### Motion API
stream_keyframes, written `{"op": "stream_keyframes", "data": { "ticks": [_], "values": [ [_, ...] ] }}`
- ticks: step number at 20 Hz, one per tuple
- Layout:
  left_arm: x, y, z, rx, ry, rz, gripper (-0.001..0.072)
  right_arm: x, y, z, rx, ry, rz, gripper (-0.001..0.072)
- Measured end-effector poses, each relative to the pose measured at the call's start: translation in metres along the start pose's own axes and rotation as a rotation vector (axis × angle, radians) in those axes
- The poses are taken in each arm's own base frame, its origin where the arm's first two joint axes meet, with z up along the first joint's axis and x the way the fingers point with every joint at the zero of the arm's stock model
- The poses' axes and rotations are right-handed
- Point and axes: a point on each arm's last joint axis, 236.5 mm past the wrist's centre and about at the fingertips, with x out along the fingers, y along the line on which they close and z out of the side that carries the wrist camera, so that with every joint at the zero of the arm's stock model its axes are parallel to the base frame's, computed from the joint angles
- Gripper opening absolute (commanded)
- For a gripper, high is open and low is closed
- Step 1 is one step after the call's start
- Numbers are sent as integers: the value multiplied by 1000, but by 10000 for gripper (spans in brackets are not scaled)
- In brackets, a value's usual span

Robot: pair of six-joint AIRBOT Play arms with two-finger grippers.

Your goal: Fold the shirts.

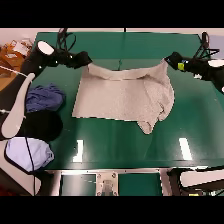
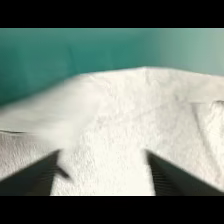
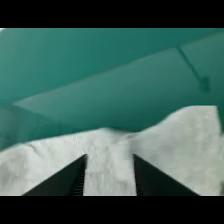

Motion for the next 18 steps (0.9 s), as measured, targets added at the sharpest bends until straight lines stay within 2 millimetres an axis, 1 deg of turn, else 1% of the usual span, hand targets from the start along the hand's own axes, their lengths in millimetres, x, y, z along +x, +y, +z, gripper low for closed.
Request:
{"op": "stream_keyframes", "data": {
  "ticks": [1,3,4,6,7,8,10,11,13,14,15,16,17,18],
  "values": [
    [4,3,-5,-10,20,-6,589,-1,-9,-2,13,16,-4,233],
    [4,8,-12,-22,63,-19,588,-15,-25,0,55,42,3,174],
    [0,8,-14,-26,86,-30,588,-26,-32,-1,77,67,14,115],
    [-10,8,-18,-26,138,-52,586,-52,-45,-2,122,103,33,105],
    [-17,9,-20,-27,163,-62,384,-65,-49,-8,148,126,42,95],
    [-24,10,-20,-35,184,-69,26,-78,-55,-15,176,146,45,48],
    [-37,13,-25,-47,230,-79,19,-104,-65,-34,239,165,37,47],
    [-42,14,-28,-53,251,-84,19,-116,-71,-48,268,178,20,47],
    [-54,15,-35,-52,294,-86,19,-140,-87,-84,337,195,-45,50],
    [-60,13,-41,-49,325,-83,19,-150,-95,-106,378,206,-90,95],
    [-67,14,-47,-43,353,-74,19,-159,-104,-131,421,229,-135,211],
    [-73,16,-55,-40,382,-57,19,-166,-110,-153,458,247,-170,231],
    [-81,18,-62,-39,404,-41,19,-170,-115,-179,501,273,-200,235],
    [-87,18,-69,-38,423,-28,20,-172,-117,-202,537,303,-221,298]
  ]
}}
